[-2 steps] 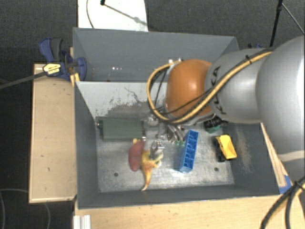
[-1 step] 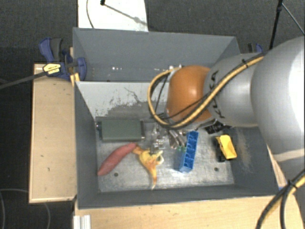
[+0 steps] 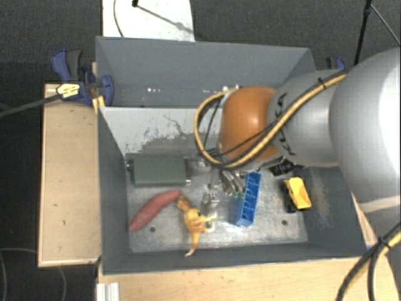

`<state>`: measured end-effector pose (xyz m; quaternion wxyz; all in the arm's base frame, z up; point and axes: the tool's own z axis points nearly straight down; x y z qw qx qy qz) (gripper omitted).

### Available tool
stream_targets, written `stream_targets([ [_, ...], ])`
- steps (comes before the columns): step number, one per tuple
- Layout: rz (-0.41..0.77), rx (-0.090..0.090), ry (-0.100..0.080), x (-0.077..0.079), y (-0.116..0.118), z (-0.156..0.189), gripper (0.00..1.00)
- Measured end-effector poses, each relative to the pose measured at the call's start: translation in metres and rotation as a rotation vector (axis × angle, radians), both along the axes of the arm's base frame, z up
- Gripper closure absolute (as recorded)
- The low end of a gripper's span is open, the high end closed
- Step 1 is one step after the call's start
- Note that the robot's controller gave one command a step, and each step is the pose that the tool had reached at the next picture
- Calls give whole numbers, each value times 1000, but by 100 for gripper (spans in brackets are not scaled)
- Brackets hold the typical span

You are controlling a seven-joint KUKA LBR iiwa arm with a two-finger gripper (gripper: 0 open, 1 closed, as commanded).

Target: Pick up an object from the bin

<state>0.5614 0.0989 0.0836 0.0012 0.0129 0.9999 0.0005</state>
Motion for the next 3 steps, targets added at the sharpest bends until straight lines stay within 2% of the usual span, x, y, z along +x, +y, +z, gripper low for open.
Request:
stream_targets([
  [1,-1,0,0,0,0,0,0],
  [2,-7,-7,5,-10,41,11,0],
  [3,-1,-5,11,-33,65,-3,100],
])
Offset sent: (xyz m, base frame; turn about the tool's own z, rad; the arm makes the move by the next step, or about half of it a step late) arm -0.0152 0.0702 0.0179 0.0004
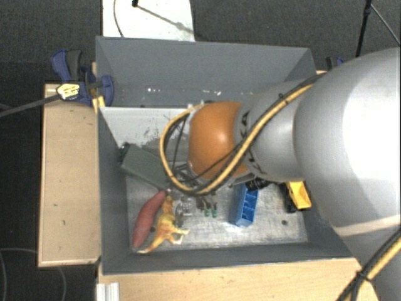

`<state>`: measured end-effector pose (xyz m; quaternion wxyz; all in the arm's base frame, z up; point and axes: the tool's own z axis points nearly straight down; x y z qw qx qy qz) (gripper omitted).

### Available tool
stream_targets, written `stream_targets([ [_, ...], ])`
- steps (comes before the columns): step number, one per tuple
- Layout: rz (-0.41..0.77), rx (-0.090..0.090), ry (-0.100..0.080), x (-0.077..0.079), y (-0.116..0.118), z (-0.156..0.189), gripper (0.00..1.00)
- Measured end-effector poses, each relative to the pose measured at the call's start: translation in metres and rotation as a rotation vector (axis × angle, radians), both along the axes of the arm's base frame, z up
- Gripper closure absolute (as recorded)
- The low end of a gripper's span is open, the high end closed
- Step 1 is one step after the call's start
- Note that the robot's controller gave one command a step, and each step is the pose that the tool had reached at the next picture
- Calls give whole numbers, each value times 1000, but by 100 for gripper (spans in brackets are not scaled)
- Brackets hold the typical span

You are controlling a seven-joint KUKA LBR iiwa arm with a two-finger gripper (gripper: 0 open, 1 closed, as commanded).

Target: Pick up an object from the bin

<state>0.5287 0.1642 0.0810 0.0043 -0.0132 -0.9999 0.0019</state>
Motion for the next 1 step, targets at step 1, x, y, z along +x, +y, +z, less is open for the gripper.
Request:
stream_targets([
  [1,-1,0,0,0,0,0,100],
])
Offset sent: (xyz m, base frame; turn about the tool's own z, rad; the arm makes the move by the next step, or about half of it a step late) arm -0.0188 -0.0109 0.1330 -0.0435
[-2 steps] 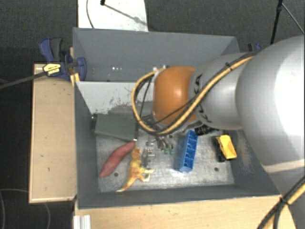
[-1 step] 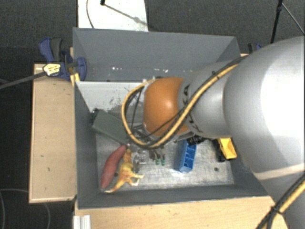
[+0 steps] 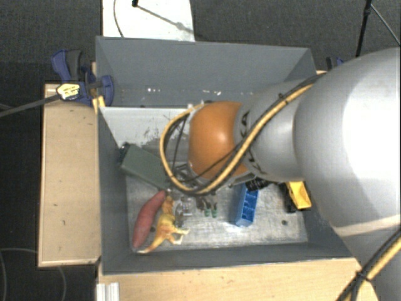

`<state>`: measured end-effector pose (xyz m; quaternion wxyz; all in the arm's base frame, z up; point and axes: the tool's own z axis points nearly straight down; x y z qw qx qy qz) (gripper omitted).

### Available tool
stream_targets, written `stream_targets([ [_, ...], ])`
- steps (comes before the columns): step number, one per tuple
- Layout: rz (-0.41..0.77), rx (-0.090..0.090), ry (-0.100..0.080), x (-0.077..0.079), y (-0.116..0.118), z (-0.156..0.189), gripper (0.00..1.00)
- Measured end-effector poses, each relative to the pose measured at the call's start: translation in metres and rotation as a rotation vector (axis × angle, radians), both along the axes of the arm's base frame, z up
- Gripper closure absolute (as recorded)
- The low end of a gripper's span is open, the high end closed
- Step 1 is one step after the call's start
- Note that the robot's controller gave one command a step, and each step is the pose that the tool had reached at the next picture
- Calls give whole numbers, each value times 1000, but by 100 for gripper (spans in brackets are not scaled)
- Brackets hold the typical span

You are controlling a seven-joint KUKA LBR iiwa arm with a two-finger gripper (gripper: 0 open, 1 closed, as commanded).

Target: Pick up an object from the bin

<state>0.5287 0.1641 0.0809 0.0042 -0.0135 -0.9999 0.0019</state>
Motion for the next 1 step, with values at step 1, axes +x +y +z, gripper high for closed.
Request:
stream_targets([
  [1,41,4,-10,-18,-11,133,100],
])
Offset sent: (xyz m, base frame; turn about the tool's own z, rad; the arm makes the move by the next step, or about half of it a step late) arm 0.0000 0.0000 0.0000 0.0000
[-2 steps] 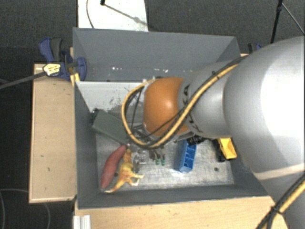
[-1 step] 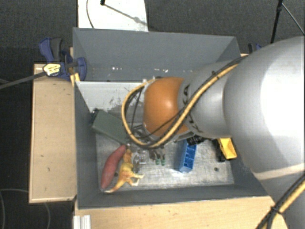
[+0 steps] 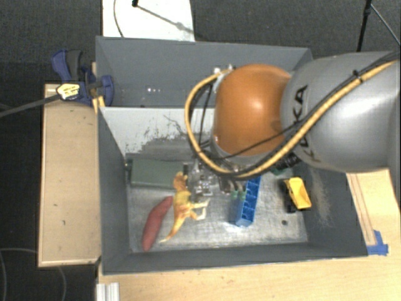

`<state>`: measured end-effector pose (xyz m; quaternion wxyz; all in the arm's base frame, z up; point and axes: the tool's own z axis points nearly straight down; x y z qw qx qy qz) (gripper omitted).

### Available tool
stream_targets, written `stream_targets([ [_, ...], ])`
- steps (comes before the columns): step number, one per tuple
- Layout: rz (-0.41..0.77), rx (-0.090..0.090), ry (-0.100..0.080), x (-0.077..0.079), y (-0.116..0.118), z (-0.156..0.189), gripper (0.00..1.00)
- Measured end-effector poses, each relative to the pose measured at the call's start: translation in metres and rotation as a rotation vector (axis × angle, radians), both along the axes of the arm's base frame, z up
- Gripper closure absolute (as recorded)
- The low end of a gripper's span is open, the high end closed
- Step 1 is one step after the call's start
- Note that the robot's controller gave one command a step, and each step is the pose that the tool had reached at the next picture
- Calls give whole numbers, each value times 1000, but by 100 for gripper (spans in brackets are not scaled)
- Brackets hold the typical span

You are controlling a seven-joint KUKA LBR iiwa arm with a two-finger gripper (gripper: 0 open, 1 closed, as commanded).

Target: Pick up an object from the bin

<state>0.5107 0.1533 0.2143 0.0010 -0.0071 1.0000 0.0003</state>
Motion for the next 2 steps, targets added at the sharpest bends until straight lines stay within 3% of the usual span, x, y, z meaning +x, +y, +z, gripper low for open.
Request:
stream_targets([
  [1,-1,0,1,0,0,0,100],
  [2,24,0,-1,18,-57,18,100],
])
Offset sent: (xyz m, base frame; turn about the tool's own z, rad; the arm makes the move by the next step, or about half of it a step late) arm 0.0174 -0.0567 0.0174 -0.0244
